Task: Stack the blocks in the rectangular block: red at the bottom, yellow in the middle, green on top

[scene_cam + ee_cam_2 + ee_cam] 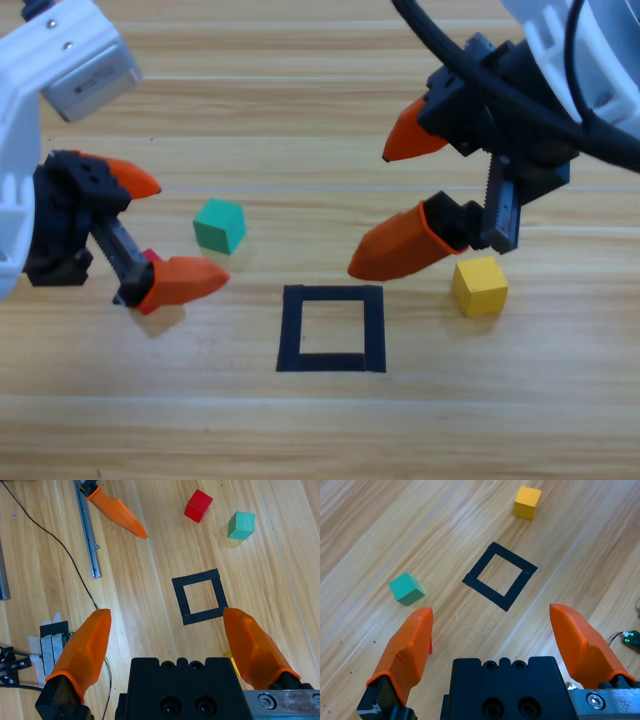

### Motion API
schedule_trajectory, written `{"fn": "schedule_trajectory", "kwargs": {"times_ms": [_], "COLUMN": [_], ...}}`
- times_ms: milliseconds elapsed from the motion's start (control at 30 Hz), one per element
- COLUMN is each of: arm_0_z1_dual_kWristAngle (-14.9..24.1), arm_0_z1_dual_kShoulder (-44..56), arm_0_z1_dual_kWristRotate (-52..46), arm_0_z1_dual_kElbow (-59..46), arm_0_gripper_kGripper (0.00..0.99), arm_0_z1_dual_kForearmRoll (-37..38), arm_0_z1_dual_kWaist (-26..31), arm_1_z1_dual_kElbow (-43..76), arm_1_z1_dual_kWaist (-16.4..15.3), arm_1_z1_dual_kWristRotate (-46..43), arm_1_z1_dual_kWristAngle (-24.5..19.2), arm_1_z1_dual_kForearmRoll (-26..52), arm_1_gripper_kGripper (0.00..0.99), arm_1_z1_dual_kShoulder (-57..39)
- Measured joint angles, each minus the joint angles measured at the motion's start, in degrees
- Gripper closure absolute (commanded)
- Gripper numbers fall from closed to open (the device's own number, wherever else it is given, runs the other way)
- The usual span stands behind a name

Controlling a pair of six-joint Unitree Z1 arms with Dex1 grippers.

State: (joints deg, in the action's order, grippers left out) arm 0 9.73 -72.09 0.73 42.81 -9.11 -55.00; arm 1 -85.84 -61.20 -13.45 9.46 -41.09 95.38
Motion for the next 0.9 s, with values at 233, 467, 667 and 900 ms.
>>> {"fn": "schedule_trajectory", "kwargs": {"times_ms": [233, 467, 667, 900], "arm_0_z1_dual_kWristAngle": [0.00, 0.00, 0.01, 5.01], "arm_0_z1_dual_kShoulder": [-1.79, -2.18, -2.42, -7.48], "arm_0_z1_dual_kWristRotate": [0.00, 0.00, -0.80, -16.86], "arm_0_z1_dual_kElbow": [0.14, 0.33, 0.71, 8.65], "arm_0_gripper_kGripper": [0.000, 0.000, 0.001, 0.001], "arm_0_z1_dual_kForearmRoll": [-0.73, -0.73, -0.75, -3.42], "arm_0_z1_dual_kWaist": [0.00, 0.00, 0.00, 0.00], "arm_1_z1_dual_kElbow": [0.48, 0.37, -1.20, 0.49], "arm_1_z1_dual_kWaist": [0.00, 2.57, 15.84, 22.50], "arm_1_z1_dual_kWristRotate": [0.51, 8.19, 13.74, 13.90], "arm_1_z1_dual_kWristAngle": [0.00, -0.06, 3.38, -0.46], "arm_1_z1_dual_kForearmRoll": [0.00, 0.00, 0.12, 0.24], "arm_1_gripper_kGripper": [0.008, 0.010, 0.005, 0.005], "arm_1_z1_dual_kShoulder": [0.00, 0.00, 1.18, 8.19]}}
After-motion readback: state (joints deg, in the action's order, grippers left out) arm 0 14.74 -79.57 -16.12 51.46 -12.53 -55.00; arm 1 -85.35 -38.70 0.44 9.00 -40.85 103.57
